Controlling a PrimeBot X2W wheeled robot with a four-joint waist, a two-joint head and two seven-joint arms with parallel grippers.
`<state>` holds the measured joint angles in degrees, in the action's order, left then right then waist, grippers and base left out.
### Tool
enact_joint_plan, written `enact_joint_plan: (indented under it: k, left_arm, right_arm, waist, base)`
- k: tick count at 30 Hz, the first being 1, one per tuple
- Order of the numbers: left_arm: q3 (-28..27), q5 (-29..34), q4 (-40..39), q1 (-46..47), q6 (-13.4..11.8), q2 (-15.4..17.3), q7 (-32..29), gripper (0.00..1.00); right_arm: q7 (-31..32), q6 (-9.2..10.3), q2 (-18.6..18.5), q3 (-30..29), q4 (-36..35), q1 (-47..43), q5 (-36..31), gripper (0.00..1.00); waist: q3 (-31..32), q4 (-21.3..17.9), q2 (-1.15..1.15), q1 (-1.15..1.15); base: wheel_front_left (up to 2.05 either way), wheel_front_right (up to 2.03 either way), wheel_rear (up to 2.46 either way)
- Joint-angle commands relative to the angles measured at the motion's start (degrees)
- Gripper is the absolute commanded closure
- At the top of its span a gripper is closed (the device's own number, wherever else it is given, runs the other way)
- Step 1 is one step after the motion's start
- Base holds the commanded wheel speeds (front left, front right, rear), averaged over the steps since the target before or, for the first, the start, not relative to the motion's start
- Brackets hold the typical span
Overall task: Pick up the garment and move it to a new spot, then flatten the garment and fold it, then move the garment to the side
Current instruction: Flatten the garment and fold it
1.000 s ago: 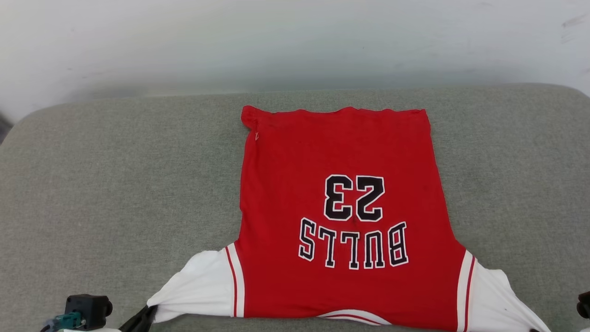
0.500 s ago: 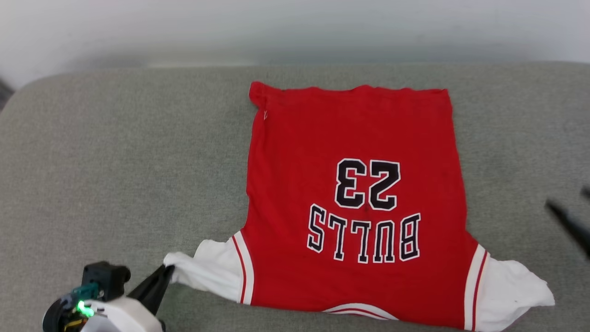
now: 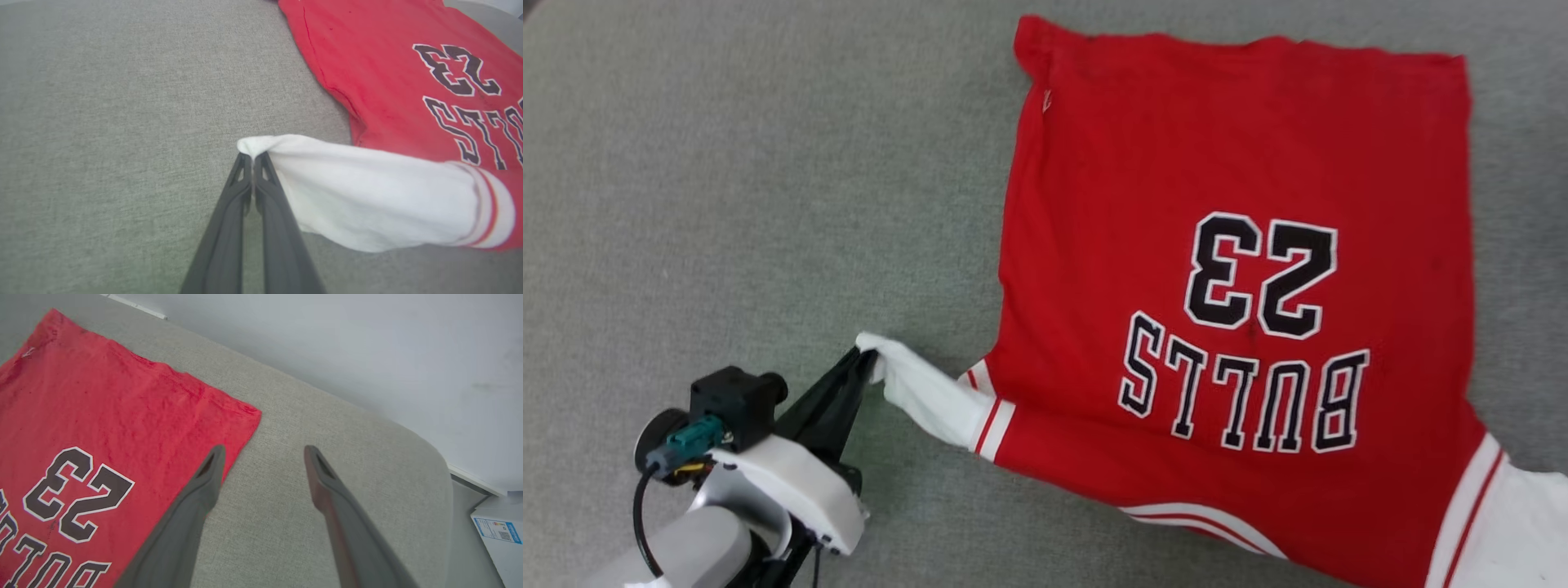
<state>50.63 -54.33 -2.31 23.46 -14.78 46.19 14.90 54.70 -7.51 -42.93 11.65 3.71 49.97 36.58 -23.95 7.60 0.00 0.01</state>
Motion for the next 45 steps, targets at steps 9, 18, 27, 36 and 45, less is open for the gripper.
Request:
enact_joint_plan:
  k: [9,18,27,36,45]
  left_arm:
    - [-3.20,3.79,-3.18,3.01,0.37,-2.58,0.34,1.00]
    - [-4.71,6.75,-5.13,4.05,0.79,-4.55,0.28,1.00]
    - [-5.51,8.43,-6.03,4.06,0.28,-4.49,0.28,1.00]
    - [-6.47,7.74,-5.14,0.99,-0.48,-4.44,0.30,1.00]
    - [-6.86,5.73,-3.78,-4.23,-1.45,-3.52,0.27,1.00]
  right_arm:
    - [16.22,0.04,3.53,-0.28,11.40,12.89,-4.48,0.00]
    - [20.00,0.03,7.43,-2.80,17.21,11.16,-10.56,0.00]
    - [18.84,0.03,9.07,-3.03,18.60,7.33,-10.59,1.00]
    - [13.01,0.03,7.46,-1.90,15.54,10.87,-7.09,1.00]
    - [8.40,0.04,-2.52,4.03,5.47,0.53,3.13,1.00]
  waist:
    - [-9.86,6.10,0.00,-0.01]
    - [-14.87,7.69,0.00,-0.01]
    - [-14.64,7.37,0.00,-0.01]
    - [-7.86,4.94,0.00,-0.01]
    - [1.26,0.89,0.00,-0.01]
  base:
    - [0.00,0.00,0.00]
    - [0.00,0.00,0.00]
    - [0.00,0.00,0.00]
    - [0.00,0.00,0.00]
    - [0.00,0.00,0.00]
